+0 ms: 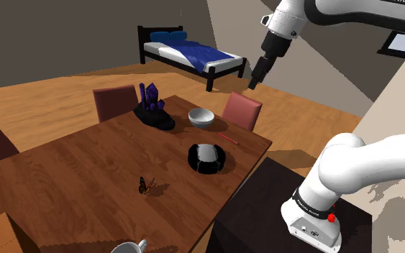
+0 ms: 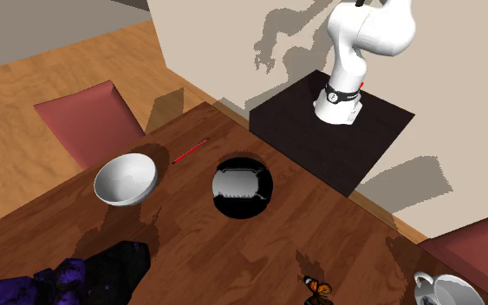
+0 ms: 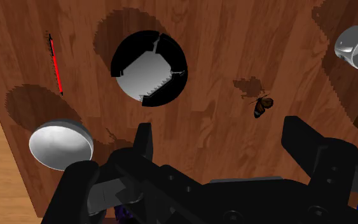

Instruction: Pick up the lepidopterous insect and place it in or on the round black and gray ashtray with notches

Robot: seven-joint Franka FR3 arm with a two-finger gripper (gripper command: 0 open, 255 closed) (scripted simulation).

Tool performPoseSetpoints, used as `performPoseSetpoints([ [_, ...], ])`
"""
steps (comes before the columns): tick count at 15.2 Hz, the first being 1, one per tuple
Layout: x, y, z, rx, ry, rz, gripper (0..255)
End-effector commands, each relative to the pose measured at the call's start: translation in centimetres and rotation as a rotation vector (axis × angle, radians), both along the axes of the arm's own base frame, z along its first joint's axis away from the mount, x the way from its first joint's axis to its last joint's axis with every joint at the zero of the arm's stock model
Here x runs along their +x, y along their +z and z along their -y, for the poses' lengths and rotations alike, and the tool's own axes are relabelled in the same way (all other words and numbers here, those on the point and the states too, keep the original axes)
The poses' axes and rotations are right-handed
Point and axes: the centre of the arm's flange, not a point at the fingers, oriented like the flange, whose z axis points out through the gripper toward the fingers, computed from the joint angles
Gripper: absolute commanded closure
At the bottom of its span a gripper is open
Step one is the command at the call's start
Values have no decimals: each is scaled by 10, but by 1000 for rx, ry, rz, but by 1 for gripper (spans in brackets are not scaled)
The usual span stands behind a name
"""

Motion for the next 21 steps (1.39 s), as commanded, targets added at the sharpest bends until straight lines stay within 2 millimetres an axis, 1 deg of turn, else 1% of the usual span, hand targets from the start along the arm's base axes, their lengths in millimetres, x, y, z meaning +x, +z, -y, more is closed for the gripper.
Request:
performPoseSetpoints([
  [1, 0, 0, 0, 0, 0, 0, 0],
  [11, 90, -87, -59, -21, 97, -74, 0],
  [21, 168, -182, -123, -41, 194, -147, 0],
])
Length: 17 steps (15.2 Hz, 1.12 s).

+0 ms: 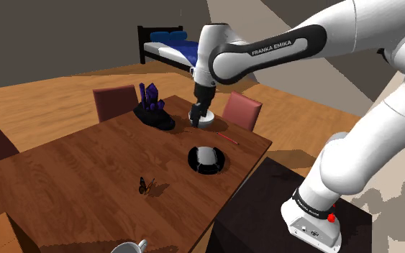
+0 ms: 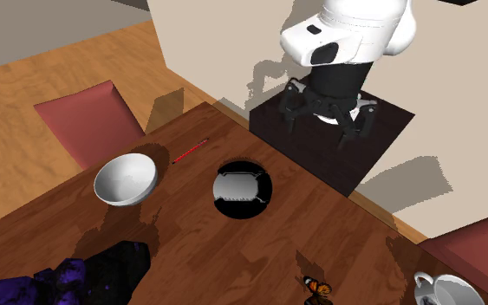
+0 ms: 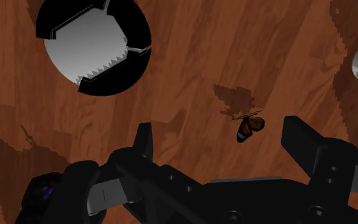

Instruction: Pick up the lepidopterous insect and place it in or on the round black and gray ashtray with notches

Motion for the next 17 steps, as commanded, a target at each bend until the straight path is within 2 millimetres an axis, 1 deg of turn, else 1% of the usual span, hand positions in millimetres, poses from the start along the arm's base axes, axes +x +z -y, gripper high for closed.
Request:
performPoseSetpoints([
  [1, 15, -19, -17, -3, 20, -15, 0],
  [9, 67, -100, -72, -20, 98, -74, 0],
  [17, 108, -185, -130, -36, 176, -133, 0],
])
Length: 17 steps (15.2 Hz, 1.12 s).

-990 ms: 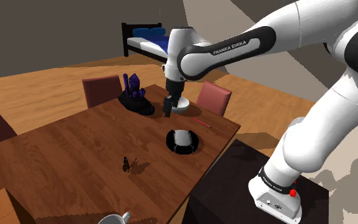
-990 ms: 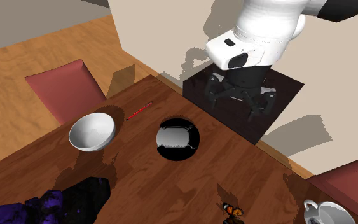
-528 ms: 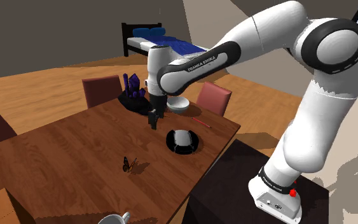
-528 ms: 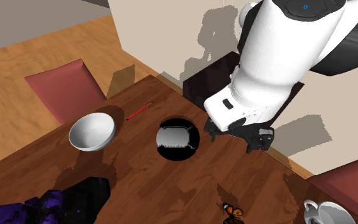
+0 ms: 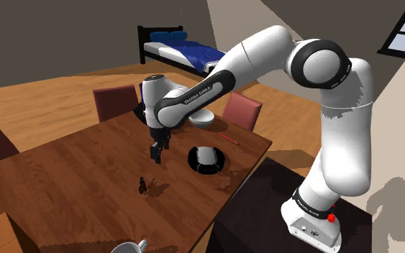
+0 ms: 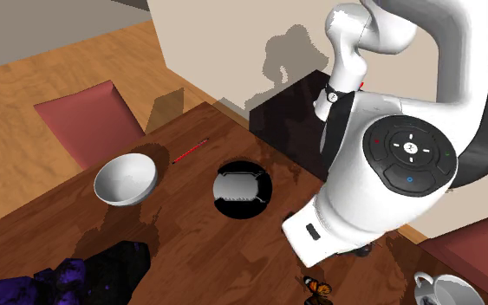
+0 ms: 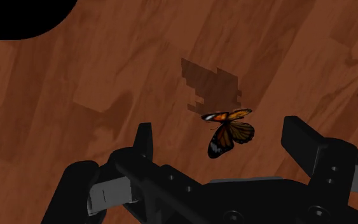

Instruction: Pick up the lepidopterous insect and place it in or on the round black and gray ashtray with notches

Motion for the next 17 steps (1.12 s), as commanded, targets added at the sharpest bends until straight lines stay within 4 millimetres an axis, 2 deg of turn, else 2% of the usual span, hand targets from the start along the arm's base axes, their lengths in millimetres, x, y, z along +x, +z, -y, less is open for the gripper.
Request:
performPoseSetpoints([
  [1, 7, -24, -15, -4, 20, -15, 0],
  [11, 44, -134, -89, -25, 117, -89, 0],
  [17, 40, -163, -90, -25, 120, -90, 0],
])
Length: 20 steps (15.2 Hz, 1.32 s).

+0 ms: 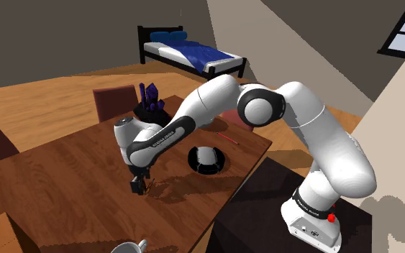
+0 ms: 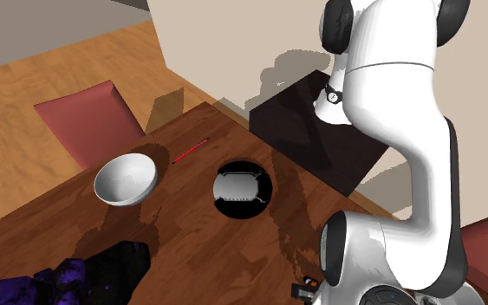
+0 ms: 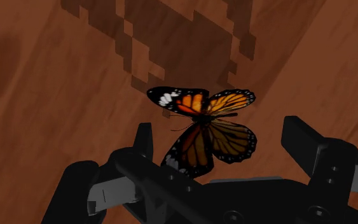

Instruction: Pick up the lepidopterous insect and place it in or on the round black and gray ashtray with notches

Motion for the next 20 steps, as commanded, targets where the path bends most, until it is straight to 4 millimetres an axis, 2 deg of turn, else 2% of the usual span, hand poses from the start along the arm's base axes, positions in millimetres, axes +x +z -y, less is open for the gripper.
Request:
performPoseSetpoints([
  [1, -1, -11, 0, 0, 0, 0, 0],
  [2, -3, -19, 1, 0, 0, 0, 0],
  [10, -3, -19, 1, 0, 0, 0, 0],
  [11, -3, -19, 1, 0, 0, 0, 255],
  [20, -3, -19, 1, 0, 0, 0, 255],
])
